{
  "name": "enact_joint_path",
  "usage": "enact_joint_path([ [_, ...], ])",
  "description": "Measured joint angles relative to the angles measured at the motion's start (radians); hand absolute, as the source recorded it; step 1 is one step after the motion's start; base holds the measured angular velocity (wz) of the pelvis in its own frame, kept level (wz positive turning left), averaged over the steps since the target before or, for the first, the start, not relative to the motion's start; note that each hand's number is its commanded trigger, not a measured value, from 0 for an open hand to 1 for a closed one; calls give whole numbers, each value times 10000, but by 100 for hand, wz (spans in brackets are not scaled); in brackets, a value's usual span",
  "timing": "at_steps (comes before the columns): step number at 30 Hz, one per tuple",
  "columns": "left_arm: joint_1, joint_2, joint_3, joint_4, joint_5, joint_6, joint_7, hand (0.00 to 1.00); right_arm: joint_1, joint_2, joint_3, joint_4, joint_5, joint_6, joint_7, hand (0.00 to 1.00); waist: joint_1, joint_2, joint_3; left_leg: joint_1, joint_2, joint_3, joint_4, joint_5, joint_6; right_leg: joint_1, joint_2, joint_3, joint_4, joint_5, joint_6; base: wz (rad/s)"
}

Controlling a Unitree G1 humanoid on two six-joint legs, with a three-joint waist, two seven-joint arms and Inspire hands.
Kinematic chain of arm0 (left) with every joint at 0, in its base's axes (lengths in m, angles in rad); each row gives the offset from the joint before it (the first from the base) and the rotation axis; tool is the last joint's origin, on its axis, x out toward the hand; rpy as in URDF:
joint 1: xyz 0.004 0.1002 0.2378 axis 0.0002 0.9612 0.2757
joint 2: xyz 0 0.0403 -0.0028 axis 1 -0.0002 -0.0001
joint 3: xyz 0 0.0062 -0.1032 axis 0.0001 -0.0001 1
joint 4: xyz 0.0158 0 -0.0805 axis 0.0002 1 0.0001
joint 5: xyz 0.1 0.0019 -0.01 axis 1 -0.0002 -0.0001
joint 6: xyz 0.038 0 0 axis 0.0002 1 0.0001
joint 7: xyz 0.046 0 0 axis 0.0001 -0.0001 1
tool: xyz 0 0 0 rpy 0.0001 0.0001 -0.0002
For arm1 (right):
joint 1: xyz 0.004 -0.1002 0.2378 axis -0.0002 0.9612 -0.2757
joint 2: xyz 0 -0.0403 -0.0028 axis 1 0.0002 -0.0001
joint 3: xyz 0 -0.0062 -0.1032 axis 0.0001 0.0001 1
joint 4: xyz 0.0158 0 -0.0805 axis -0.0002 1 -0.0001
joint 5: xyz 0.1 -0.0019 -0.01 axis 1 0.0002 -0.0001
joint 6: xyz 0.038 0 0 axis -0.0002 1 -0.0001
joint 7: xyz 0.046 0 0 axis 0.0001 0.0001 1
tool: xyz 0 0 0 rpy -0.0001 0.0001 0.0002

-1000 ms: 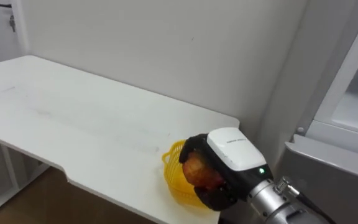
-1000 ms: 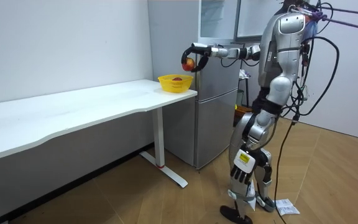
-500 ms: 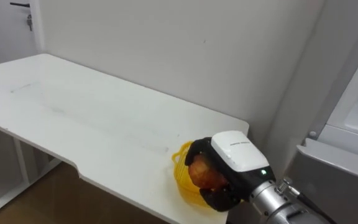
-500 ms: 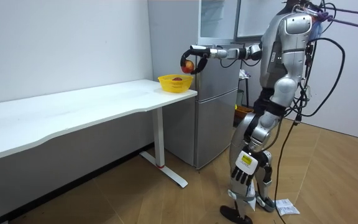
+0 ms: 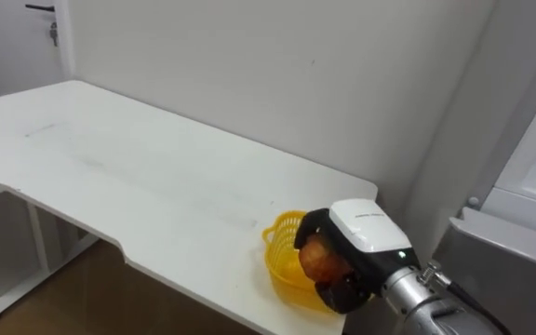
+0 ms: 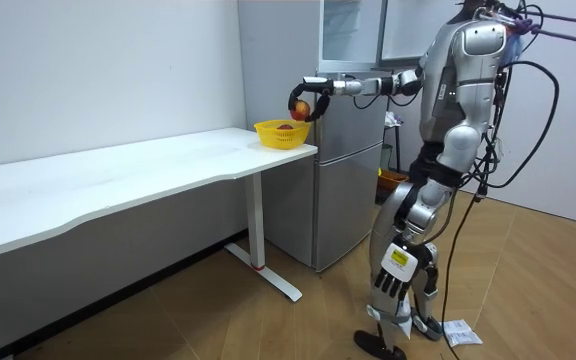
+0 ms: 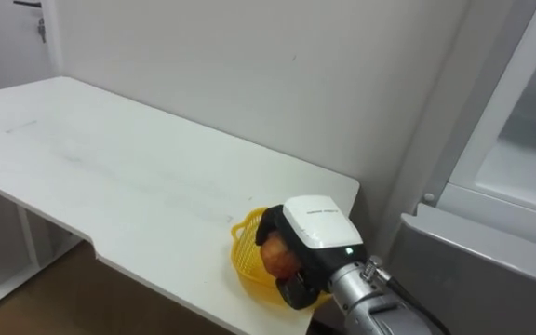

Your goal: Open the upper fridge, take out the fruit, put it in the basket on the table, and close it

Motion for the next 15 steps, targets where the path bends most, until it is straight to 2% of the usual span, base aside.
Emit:
enact_joint_path([
  [7, 16, 1, 38, -156, 63, 186, -36, 0, -1, -2, -28, 548, 60, 142, 0, 100, 6, 45, 25, -43, -8, 24, 8, 0, 2, -56, -7, 62, 1, 0, 0, 0],
  [10, 91, 10, 54, -280, 134, 189, -170, 0, -6, -11, -171, 593, 66, 239, 0, 100, 11, 54, 11, -51, -12, 23, 7, -3, 6, -66, -7, 65, -1, 0, 0, 0],
  [11, 108, 5, 55, -303, 137, 191, -186, 0, -6, -35, -226, 612, 132, 260, 0, 100, 18, 18, -24, -48, -13, 20, 0, -3, 5, -68, -7, 51, -2, 0, 0, 0],
  [15, 172, 2, 73, -350, 142, 202, -178, 0, -7, -57, -263, 662, 551, 430, 0, 100, 33, 56, -59, -38, -16, 16, -3, -2, 5, -61, -5, 23, -1, 0, 0, 0],
])
